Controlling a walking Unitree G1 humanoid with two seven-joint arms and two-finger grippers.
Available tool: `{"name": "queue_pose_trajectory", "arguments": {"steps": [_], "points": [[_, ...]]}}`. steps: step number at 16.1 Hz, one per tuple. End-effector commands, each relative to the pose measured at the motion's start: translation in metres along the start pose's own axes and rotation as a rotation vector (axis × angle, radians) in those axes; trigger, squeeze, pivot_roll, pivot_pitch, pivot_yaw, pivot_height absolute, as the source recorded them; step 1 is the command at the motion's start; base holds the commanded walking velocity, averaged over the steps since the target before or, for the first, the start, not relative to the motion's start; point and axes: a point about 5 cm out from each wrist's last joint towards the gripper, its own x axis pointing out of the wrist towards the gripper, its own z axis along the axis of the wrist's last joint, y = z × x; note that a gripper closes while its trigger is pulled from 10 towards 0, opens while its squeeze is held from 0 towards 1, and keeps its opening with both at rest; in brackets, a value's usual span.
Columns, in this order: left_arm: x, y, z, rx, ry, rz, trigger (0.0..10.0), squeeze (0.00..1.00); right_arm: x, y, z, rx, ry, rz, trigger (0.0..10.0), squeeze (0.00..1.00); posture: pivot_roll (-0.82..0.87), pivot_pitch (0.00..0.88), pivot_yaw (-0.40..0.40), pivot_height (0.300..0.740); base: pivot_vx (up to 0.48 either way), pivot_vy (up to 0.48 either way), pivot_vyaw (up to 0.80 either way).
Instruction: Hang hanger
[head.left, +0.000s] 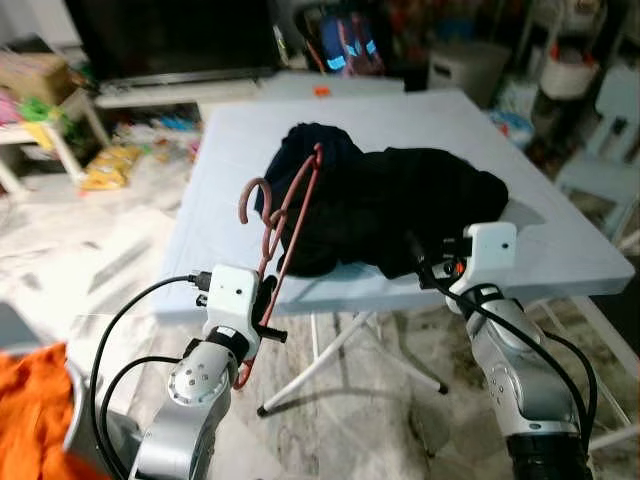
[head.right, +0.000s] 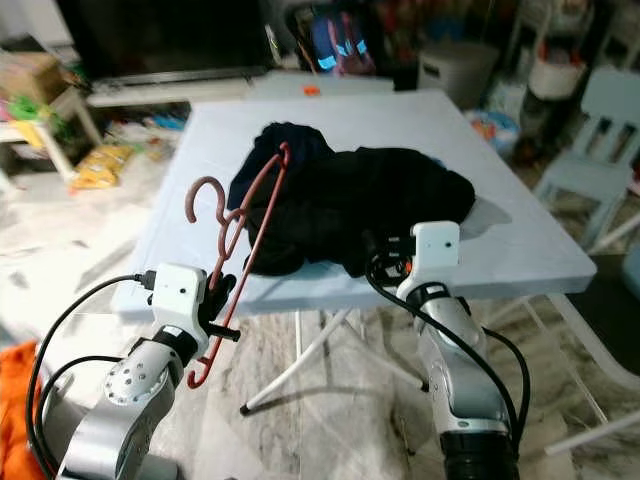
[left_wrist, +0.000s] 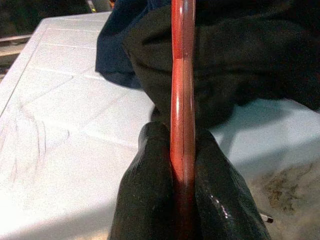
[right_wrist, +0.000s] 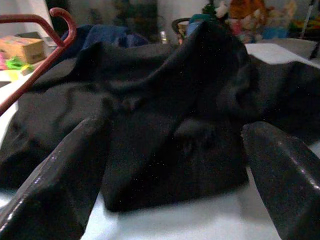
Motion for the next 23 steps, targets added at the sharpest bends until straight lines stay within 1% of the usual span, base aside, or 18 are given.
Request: {"name": "queue_pose_trajectory", "arguments": {"steps": [1, 5, 11, 14, 18, 20, 21, 23], "points": [[0.000, -0.003, 0.002, 0.012, -0.007, -0.017, 10.0, 0.00, 0.000, -0.001, -0.002, -0.002, 0.011, 0.002, 10.0, 0.00, -0.08, 0.000, 0.042, 0.740, -0.315, 0.000, 0.00], [0.001, -0.005, 0.002, 0.012, -0.005, -0.025, 10.0, 0.00, 0.002, -0.001, -0.002, -0.011, 0.010, 0.004, 10.0, 0.00, -0.08, 0.000, 0.047, 0.740, -0.315, 0.000, 0.00], [0.005, -0.007, 0.002, 0.020, -0.003, -0.037, 10.0, 0.00, 0.008, -0.004, 0.000, -0.052, 0.009, 0.018, 10.0, 0.00, -0.09, 0.000, 0.059, 0.740, -0.314, 0.000, 0.00], [0.006, -0.004, 0.000, 0.036, 0.006, -0.038, 10.0, 0.00, 0.011, -0.003, 0.002, -0.079, -0.002, 0.042, 10.0, 0.00, -0.10, 0.000, 0.066, 0.740, -0.278, 0.000, 0.00], [0.008, 0.001, 0.001, 0.037, -0.001, -0.023, 10.0, 0.00, 0.017, -0.005, 0.001, -0.102, -0.002, 0.055, 10.0, 0.00, -0.10, 0.000, 0.062, 0.740, 0.000, 0.000, 0.00], [0.009, -0.002, 0.001, 0.034, -0.004, -0.028, 10.0, 0.00, 0.019, -0.005, -0.001, -0.123, 0.001, 0.072, 10.0, 0.00, -0.10, 0.000, 0.063, 0.740, 0.000, 0.000, 0.00], [0.010, -0.003, 0.000, 0.036, -0.003, -0.031, 10.0, 0.00, 0.019, -0.004, -0.002, -0.120, 0.001, 0.076, 10.0, 0.00, -0.10, 0.000, 0.063, 0.740, 0.000, 0.000, 0.00], [0.010, -0.004, 0.000, 0.032, 0.000, -0.043, 10.0, 0.00, 0.016, 0.000, -0.006, -0.135, 0.002, 0.100, 10.0, 0.00, -0.09, 0.000, 0.060, 0.740, 0.000, 0.000, 0.00]]}}
